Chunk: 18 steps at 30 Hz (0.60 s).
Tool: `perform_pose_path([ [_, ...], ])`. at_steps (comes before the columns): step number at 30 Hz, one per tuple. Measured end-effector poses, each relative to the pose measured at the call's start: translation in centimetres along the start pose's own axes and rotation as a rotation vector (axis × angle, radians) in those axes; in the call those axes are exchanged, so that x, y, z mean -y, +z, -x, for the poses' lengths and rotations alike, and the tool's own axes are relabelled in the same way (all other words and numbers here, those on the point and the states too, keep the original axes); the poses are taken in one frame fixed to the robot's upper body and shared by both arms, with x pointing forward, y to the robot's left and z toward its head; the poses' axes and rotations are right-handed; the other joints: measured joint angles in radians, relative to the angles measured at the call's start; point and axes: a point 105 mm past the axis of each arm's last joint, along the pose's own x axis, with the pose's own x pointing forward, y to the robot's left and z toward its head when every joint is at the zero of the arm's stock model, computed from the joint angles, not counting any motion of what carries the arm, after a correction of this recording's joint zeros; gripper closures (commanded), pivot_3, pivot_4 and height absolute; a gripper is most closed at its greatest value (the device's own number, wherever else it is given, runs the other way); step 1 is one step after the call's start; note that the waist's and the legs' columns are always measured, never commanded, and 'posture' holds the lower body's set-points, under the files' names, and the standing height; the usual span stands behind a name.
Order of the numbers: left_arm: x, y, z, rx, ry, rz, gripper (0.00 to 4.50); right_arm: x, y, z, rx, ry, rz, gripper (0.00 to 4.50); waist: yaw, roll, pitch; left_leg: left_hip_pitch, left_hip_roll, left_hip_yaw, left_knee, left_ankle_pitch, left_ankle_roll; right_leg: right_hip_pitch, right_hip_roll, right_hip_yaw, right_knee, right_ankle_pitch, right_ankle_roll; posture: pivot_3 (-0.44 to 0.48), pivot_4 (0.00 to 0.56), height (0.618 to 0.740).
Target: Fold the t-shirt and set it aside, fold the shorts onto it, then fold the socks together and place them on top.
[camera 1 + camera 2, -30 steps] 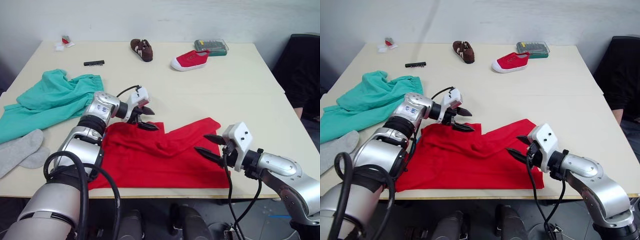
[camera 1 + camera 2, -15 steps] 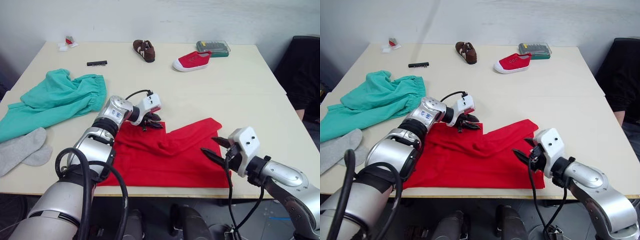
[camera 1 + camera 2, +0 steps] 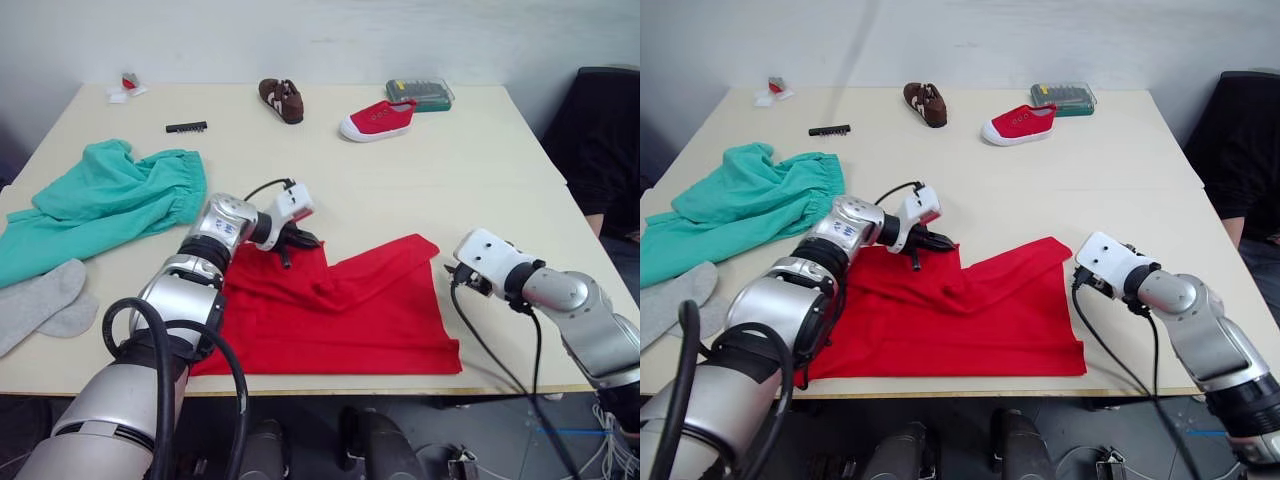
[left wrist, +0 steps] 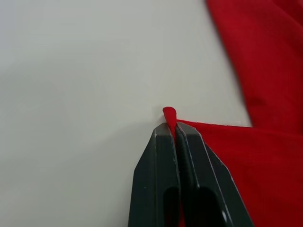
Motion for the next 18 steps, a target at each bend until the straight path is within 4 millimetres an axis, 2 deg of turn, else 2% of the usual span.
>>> perform_pose_path([
  [2, -0.5, 0.1, 0.7, 0.028, 0.026, 0.029, 4.47, -0.2, -0.4, -0.4, -0.002, 0.026, 0.073, 1.58, -0.003, 0.0, 0.0, 0.0, 0.0, 0.001, 0.0, 0.0, 0.0, 0.0, 0.0, -0.002, 0.0, 0.0, 0.0, 0.0, 0.15, 0.74],
  [7, -1.5, 0.0, 2.4, 0.069, 0.067, 0.081, 4.47, 0.1, 0.8, -2.5, 0.08, 0.043, 0.2, 1.58, -0.014, -0.002, 0.001, 0.004, 0.001, 0.005, 0.001, 0.001, -0.002, 0.001, -0.001, -0.001, 0.002, 0.001, 0.002, 0.0, 0.15, 0.74],
  [13, -1.6, 0.1, 2.5, 0.08, 0.071, 0.092, 4.47, 0.2, 2.3, -4.1, 0.159, 0.04, 0.278, 1.58, -0.027, -0.002, 0.001, 0.006, 0.001, 0.008, 0.001, 0.002, -0.003, 0.001, -0.002, 0.002, 0.004, 0.001, 0.002, 0.0, 0.15, 0.74],
  [16, -1.6, 0.1, 2.5, 0.08, 0.068, 0.092, 4.5, 0.1, 2.5, -4.7, 0.179, 0.042, 0.298, 2.25, -0.031, -0.002, 0.001, 0.008, 0.002, 0.01, 0.001, 0.002, -0.003, 0.001, -0.002, 0.004, 0.006, 0.001, 0.002, 0.0, 0.15, 0.74],
  [18, -1.6, 0.1, 2.5, 0.08, 0.067, 0.092, 4.5, -0.3, 2.5, -5.0, 0.189, 0.045, 0.306, 2.91, -0.031, -0.002, 0.001, 0.009, 0.002, 0.014, 0.001, 0.002, -0.004, 0.001, -0.002, 0.006, 0.008, 0.001, 0.002, 0.0, 0.15, 0.74],
])
